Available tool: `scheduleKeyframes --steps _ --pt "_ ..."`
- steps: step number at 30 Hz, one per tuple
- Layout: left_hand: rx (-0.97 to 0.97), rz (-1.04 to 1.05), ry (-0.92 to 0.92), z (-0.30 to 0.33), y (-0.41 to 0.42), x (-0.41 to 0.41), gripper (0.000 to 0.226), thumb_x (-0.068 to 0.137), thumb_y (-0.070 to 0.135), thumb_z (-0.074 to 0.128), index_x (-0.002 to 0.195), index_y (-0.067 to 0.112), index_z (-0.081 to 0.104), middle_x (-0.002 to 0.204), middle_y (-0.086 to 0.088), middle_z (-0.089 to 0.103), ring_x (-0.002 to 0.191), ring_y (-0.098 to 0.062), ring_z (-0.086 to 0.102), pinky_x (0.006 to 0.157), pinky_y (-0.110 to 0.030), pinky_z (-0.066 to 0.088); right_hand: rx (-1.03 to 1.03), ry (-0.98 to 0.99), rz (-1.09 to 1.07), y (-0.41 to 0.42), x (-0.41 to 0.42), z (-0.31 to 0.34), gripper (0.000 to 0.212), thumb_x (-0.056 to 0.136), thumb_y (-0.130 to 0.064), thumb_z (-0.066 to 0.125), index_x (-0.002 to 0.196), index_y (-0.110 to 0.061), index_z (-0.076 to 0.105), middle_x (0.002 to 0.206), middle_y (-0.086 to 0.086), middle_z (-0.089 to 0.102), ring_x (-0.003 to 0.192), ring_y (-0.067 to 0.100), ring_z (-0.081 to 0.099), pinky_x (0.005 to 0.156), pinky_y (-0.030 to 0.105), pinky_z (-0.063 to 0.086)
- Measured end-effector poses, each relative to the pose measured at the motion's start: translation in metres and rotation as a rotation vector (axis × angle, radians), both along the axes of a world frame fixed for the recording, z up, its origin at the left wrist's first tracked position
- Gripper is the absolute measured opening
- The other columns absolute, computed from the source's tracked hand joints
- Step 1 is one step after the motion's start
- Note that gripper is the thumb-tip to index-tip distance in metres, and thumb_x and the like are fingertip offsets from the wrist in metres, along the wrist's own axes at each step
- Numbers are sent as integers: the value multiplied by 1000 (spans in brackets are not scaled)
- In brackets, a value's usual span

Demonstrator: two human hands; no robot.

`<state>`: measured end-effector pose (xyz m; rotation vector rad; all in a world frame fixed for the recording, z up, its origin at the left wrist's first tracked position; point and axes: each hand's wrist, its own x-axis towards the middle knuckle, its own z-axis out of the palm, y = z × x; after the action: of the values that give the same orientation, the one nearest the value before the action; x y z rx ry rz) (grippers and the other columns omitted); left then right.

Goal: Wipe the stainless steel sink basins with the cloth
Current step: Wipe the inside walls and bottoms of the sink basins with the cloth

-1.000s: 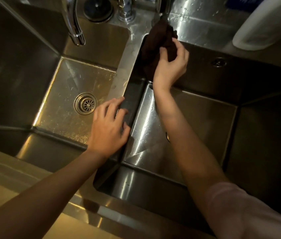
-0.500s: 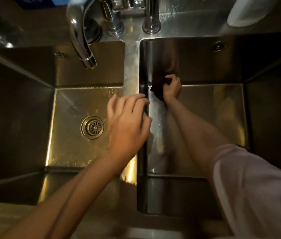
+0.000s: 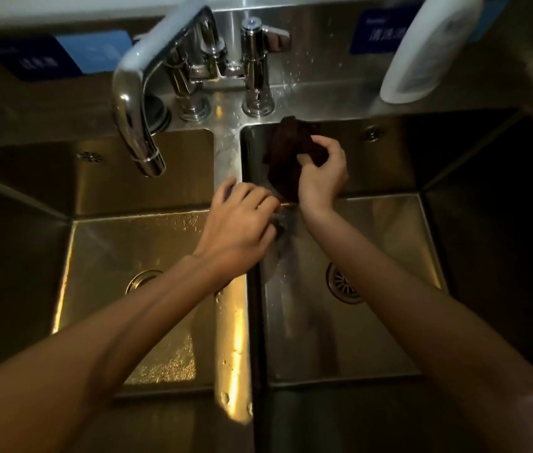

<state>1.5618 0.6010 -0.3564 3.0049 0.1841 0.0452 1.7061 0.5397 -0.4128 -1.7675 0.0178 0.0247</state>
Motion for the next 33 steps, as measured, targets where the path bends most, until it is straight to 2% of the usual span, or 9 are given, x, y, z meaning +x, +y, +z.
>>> scheduleKeyframes --steps 2,7,11,17,20,24,26,30,33 --pt "-20 33 -38 -4 -1 -1 23 88 25 51 107 18 63 112 -1 63 113 -21 52 111 -41 20 25 16 15 1 2 -5 29 82 3 63 105 -15 63 116 0 56 103 6 51 90 16 44" --pt "-25 25 -133 -9 -2 -1 22 85 26 47 98 20 64 103 3 65 106 -19 55 107 -34 22 -72 26 64 5 2 -54 30 81 10 58 106 -7 63 120 10 54 102 12 52 83 6 34" --pt "-2 4 -164 -15 0 -2 18 89 26 49 99 22 64 101 7 64 105 -16 54 105 -30 20 -217 146 63 3 7 -103 34 82 13 49 106 -5 64 121 14 55 110 27 56 90 13 32" --pt "8 -41 -204 -18 2 1 36 84 42 31 93 28 63 96 13 62 98 -11 54 98 -26 21 -286 206 111 -2 13 -140 36 82 11 48 108 -9 63 123 13 53 113 29 55 92 18 36" --pt "23 -44 -212 -19 3 2 40 82 45 28 93 28 62 95 13 61 97 -11 52 94 -24 20 -227 167 120 -7 17 -128 32 83 7 54 107 -11 65 122 11 54 111 27 56 94 21 39" --pt "15 -44 -192 -18 2 2 39 83 47 29 92 29 62 94 14 61 97 -9 52 94 -23 18 -81 -27 158 -22 21 -73 28 79 0 67 104 -13 66 114 9 58 98 17 55 76 5 32" --pt "13 -37 -187 -17 2 1 36 84 46 31 93 30 62 94 15 61 96 -8 51 95 -24 20 25 -125 206 -27 23 -37 26 78 -3 70 99 -16 65 110 7 60 96 13 55 72 2 35" --pt "19 -9 -217 -19 1 1 35 84 45 34 92 28 63 89 13 60 88 -10 52 92 -28 30 158 -180 275 -18 20 0 20 80 -9 70 95 -19 63 108 2 61 97 11 56 75 12 39" --pt "21 -11 -236 -19 1 1 36 82 44 33 89 26 64 85 10 60 83 -12 52 85 -30 34 121 -131 231 2 11 -14 22 80 -8 70 100 -16 64 108 4 58 94 10 51 78 12 34"
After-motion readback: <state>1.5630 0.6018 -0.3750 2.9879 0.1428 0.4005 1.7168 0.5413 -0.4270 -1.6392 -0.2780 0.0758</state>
